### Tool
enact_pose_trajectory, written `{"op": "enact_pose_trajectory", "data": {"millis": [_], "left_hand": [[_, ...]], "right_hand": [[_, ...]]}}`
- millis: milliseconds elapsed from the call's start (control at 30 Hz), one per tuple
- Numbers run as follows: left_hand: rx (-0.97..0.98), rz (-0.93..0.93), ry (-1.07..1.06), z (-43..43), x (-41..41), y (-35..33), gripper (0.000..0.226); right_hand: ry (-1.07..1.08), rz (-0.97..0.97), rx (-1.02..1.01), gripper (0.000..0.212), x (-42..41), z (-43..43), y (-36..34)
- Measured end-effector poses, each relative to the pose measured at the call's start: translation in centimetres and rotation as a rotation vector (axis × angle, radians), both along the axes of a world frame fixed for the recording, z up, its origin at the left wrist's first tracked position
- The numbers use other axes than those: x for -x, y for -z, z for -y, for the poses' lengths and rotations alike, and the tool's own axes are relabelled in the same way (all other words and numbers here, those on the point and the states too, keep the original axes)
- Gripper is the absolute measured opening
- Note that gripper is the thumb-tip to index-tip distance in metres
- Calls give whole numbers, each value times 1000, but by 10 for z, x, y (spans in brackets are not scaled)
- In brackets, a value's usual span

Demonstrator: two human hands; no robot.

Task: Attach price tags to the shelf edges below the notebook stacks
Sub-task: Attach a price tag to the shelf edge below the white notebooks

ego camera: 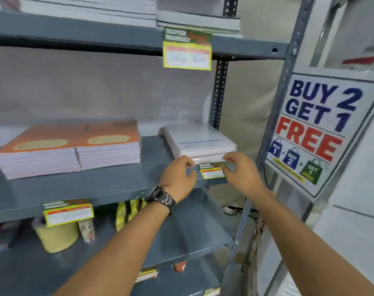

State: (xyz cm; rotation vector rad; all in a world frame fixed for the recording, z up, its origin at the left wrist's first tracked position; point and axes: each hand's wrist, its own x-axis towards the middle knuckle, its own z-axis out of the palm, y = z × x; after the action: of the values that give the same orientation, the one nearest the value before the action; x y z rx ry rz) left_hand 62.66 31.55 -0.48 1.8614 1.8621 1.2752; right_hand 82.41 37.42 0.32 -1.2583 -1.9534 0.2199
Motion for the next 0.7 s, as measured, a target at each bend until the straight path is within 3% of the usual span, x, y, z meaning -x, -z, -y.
{"op": "enact_pose_trajectory", "data": {"millis": [400,700], "left_hand": [[174,-161,-220,-57,-26,12,15],[270,215,-119,-74,-25,9,25]], "right_hand": [[-121,98,174,33,-21,-69,20],[-213,-154,351,23,-12,-93,20]]}}
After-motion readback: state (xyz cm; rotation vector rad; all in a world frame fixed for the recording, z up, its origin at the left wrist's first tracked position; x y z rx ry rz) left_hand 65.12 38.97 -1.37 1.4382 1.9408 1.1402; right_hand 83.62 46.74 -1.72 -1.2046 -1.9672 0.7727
